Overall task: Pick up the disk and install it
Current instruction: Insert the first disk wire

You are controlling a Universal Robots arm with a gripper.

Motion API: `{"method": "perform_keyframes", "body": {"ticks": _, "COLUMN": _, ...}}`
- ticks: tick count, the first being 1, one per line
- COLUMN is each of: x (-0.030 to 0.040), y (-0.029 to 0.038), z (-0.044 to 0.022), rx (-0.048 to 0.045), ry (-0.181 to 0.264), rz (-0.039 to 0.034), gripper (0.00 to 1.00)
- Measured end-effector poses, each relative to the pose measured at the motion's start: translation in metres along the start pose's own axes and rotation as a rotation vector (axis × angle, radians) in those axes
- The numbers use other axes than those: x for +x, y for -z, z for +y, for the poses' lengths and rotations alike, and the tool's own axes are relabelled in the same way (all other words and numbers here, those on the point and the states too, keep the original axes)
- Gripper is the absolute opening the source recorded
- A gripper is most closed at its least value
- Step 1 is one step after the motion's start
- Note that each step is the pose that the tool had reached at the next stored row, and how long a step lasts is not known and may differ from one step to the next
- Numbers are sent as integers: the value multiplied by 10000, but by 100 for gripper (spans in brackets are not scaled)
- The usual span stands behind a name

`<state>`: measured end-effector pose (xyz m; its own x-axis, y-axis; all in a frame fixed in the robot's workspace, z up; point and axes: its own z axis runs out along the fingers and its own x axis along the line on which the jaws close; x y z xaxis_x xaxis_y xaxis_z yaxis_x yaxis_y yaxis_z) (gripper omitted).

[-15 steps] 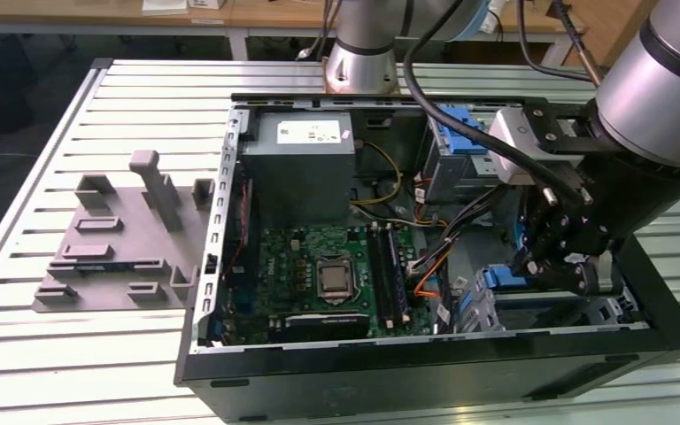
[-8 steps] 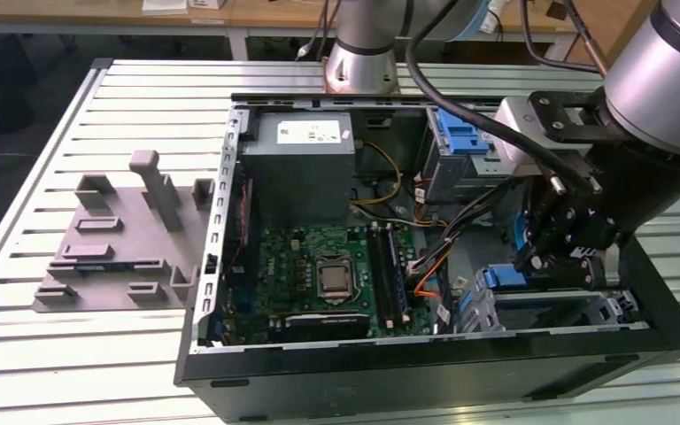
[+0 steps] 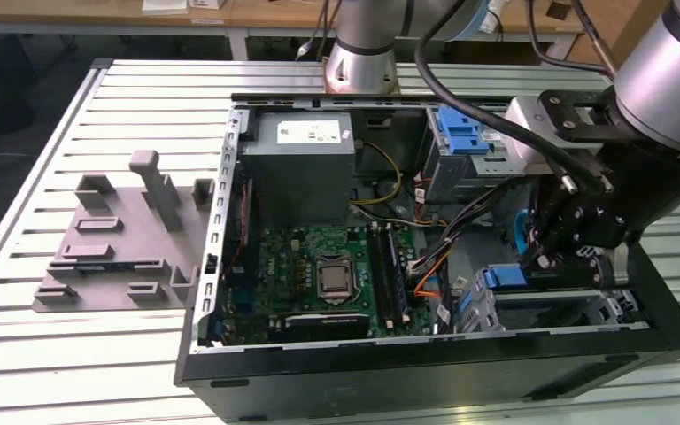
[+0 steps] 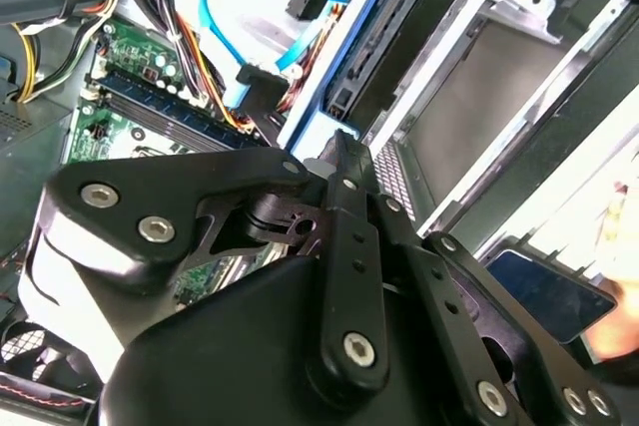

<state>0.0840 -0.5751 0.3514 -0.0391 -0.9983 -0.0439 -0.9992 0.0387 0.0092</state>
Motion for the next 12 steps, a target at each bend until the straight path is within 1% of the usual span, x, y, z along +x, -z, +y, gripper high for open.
{"method": "perform_keyframes", "body": {"ticks": 7, "x": -14, "y": 0, "z": -84, "rx": 0, "ry": -1, "rz": 0, "gripper": 11}}
{"method": "perform_keyframes", "body": {"ticks": 8, "x": -25, "y": 0, "z": -139, "rx": 0, "ry": 0, "rz": -1, "gripper": 11}}
{"method": "perform_keyframes", "body": {"ticks": 12, "x": -42, "y": 0, "z": -175, "rx": 0, "ry": 0, "rz": 0, "gripper": 11}}
